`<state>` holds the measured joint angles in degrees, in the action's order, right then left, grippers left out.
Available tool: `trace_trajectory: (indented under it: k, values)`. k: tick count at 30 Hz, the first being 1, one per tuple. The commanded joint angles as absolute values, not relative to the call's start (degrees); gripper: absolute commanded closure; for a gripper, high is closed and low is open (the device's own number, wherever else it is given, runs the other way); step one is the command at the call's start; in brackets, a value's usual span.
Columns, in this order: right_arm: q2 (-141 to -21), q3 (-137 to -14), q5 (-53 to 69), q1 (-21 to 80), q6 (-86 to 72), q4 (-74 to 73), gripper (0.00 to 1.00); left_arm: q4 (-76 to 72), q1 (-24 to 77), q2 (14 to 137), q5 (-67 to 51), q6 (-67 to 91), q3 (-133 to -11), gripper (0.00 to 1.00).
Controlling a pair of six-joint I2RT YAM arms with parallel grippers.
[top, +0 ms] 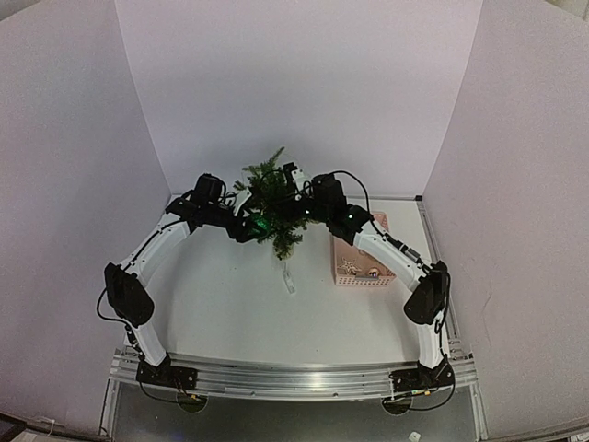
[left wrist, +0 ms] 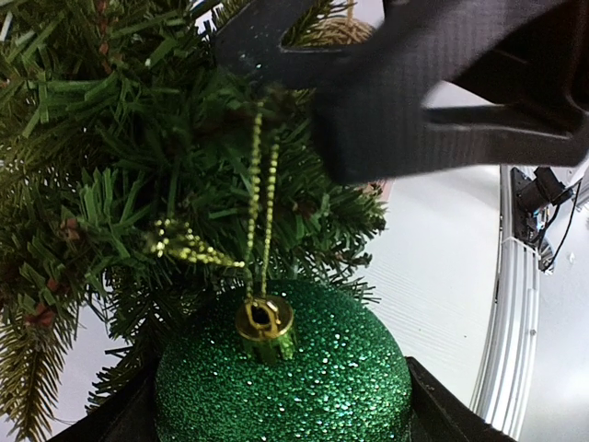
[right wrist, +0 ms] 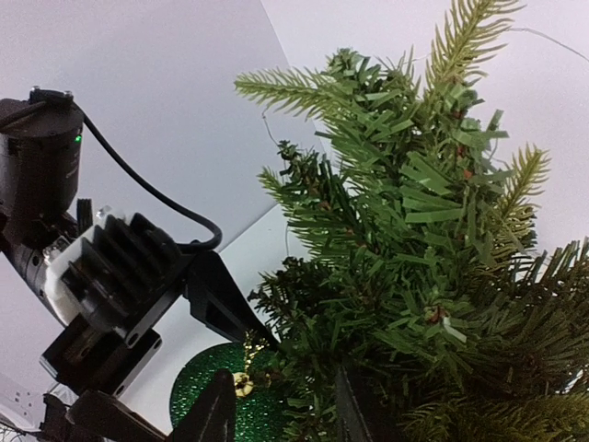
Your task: Decorate the small christmas tree
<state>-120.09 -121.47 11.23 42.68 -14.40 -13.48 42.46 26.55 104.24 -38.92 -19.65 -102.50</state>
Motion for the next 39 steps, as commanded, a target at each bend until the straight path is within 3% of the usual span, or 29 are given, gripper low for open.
trace_trajectory:
  k: [1,8,23,34,36,39]
  values:
    - [-116.30,-123.87,15.68,42.63,-15.25,-11.69,0.58,43.43,26.19,104.59,-39.92,-19.31,-103.02,0.56]
    - [-114.02,-123.08,14.47,42.63,-14.70,-11.23,0.52,42.98,26.19,104.77,-40.03,-19.02,-103.37,0.46]
    - [-109.79,-119.03,12.59,42.63,-13.20,-9.77,0.47,43.56,26.19,103.06,-41.04,-21.00,-103.07,0.01]
    - [-108.16,-117.87,13.42,42.63,-13.55,-9.40,0.45,43.96,26.19,99.99,-41.03,-23.93,-101.97,0.00]
    - [-107.48,-117.16,13.12,42.63,-13.70,-9.45,0.43,43.33,26.19,98.32,-41.63,-25.02,-100.76,0.00]
    - [-105.62,-115.40,10.62,42.63,-13.84,-9.73,0.31,42.76,26.19,96.50,-41.10,-25.58,-99.59,0.00]
